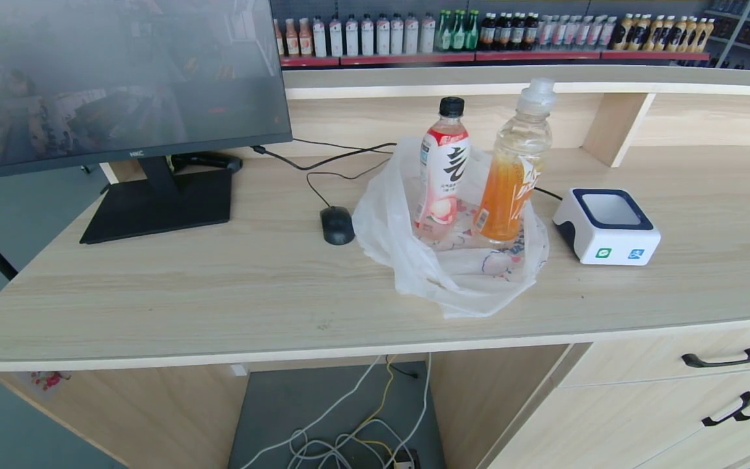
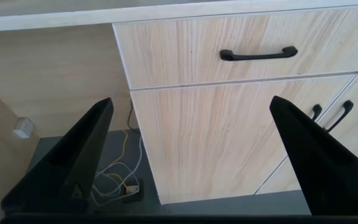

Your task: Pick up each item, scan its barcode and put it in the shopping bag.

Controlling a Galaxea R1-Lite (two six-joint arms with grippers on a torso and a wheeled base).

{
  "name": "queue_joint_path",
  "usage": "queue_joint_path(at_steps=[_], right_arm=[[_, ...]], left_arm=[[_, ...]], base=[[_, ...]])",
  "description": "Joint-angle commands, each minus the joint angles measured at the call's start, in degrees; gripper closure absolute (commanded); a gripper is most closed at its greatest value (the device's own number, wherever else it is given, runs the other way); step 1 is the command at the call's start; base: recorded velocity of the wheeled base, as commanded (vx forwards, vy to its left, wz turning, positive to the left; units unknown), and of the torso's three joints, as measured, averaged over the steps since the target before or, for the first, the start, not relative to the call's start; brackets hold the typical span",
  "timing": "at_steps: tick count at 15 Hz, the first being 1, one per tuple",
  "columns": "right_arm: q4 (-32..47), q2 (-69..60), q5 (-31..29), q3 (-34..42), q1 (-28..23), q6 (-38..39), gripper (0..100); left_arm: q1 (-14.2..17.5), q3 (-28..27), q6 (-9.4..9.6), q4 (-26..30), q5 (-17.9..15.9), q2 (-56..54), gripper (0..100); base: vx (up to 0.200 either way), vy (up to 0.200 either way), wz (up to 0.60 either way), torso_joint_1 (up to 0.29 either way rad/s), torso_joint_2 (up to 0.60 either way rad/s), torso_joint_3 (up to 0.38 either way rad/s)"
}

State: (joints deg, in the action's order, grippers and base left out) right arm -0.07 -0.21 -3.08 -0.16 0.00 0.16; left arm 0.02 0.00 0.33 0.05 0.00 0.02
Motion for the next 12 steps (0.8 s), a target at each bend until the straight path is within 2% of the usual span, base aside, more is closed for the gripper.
queue_joint_path(at_steps=[1,3,12], right_arm=[[-0.01,0.21,0.01,-0.02,0.0,-0.07,0],[-0.01,0.21,0.01,-0.02,0.0,-0.07,0],[-0.01,0.21,0.01,-0.02,0.0,-0.07,0]], left_arm=[[-0.02,0.0,0.02,0.04,0.0,-0.02,0],[-0.02,0.0,-0.07,-0.05,0.0,-0.02,0],[0.06,0.0,-0.15,-0.05,0.0,-0.02,0]], base=[[0.0,0.0,0.0,0.0,0.0,0.0],[0.0,0.0,0.0,0.0,0.0,0.0],[0.0,-0.2,0.0,0.004,0.0,0.004]])
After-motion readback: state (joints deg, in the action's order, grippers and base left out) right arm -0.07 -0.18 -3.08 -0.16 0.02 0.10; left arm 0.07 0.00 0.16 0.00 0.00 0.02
